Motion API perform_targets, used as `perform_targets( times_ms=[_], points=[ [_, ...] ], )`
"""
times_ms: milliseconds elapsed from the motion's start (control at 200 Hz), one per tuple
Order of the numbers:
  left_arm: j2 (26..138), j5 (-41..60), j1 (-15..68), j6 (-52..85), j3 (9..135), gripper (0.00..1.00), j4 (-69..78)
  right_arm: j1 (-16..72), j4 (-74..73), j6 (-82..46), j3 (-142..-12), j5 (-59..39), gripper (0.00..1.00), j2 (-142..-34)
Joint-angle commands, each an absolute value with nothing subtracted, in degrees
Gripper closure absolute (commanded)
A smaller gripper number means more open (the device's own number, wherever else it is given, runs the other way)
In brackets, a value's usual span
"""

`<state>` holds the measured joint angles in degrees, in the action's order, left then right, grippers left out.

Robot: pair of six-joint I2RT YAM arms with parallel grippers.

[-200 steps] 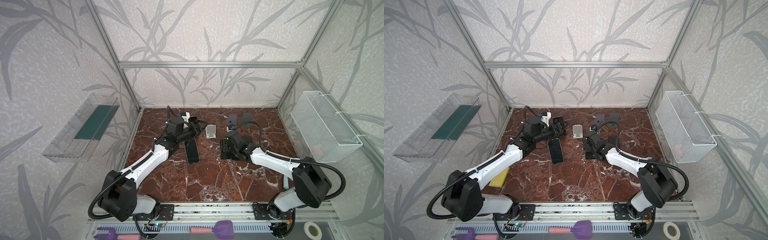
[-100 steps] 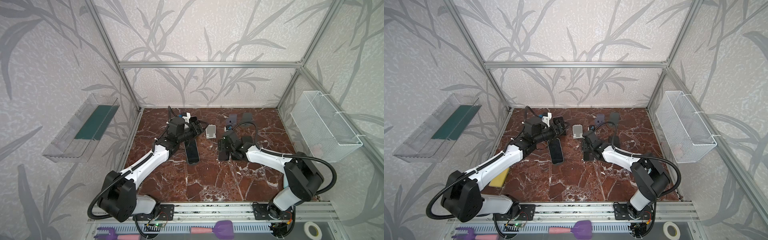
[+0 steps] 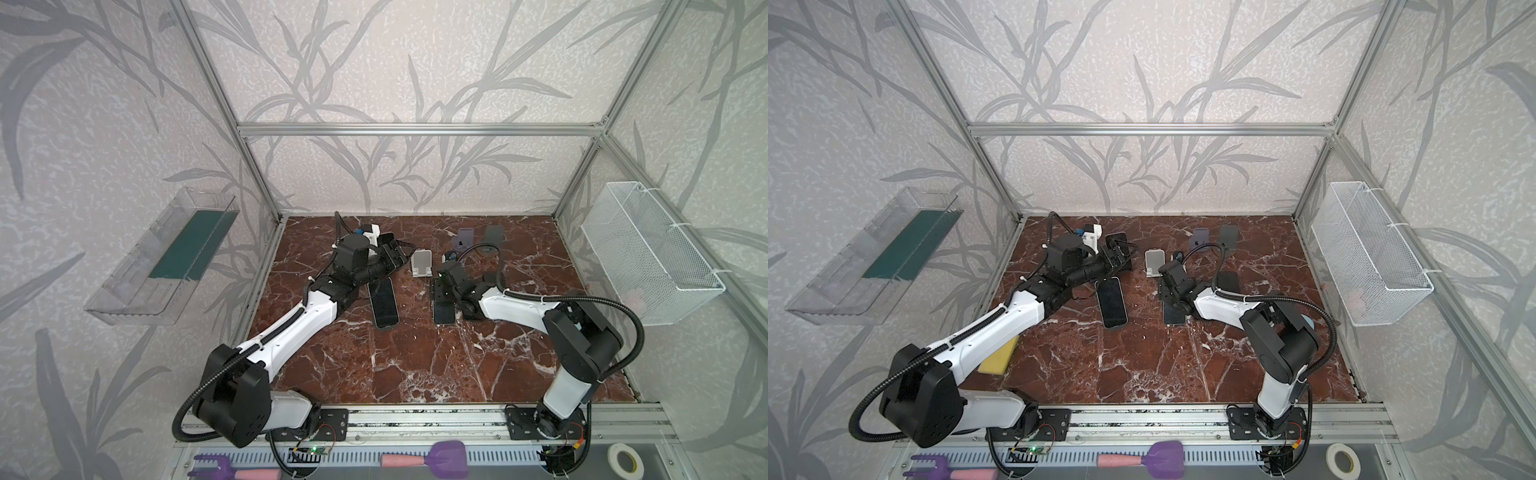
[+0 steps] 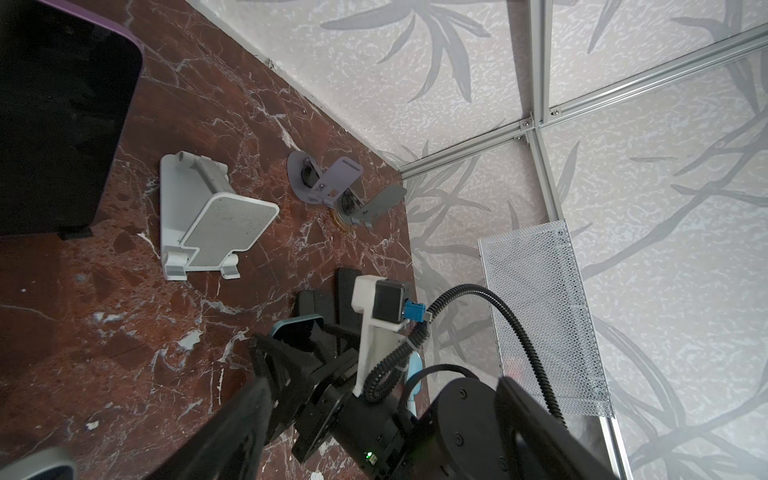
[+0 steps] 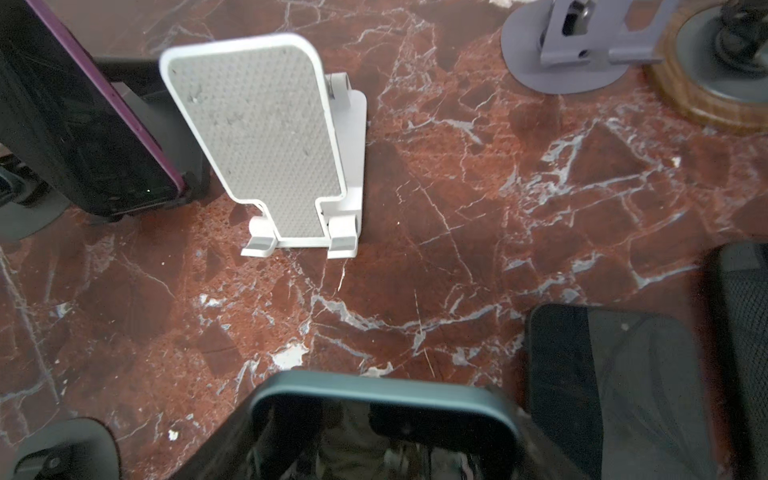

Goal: Remove the phone from the phone stand
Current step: 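Carry the held phone nearer the robot toward the lying black phones, then lower the phone flat beside the lying phones and open the right gripper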

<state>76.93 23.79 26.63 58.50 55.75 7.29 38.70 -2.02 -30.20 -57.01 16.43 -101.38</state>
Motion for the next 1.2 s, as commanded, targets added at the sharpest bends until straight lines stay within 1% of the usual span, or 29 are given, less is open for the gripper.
perform_targets(
  times_ms=[0, 330, 790, 1195],
  points=[
    [75.2, 23.0, 27.3, 57.1, 55.7, 0.15, 7.5, 38.9, -2.3, -30.2, -57.9, 16.7, 0.27, -103.4],
    [73.1, 18.4, 30.2, 52.1, 56.3, 0.15, 4.0, 38.0, -2.6, -31.1, -58.2, 16.5, 0.26, -105.3],
    [73.9, 17.0, 30.2, 50.7, 56.8, 0.15, 2.4, 36.1, -2.9, -31.1, -56.4, 15.4, 0.24, -106.1],
    [72.4, 14.9, 30.1, 50.2, 55.9, 0.15, 3.5, 36.1, -3.9, -34.3, -56.6, 11.6, 0.24, -109.0]
  ],
)
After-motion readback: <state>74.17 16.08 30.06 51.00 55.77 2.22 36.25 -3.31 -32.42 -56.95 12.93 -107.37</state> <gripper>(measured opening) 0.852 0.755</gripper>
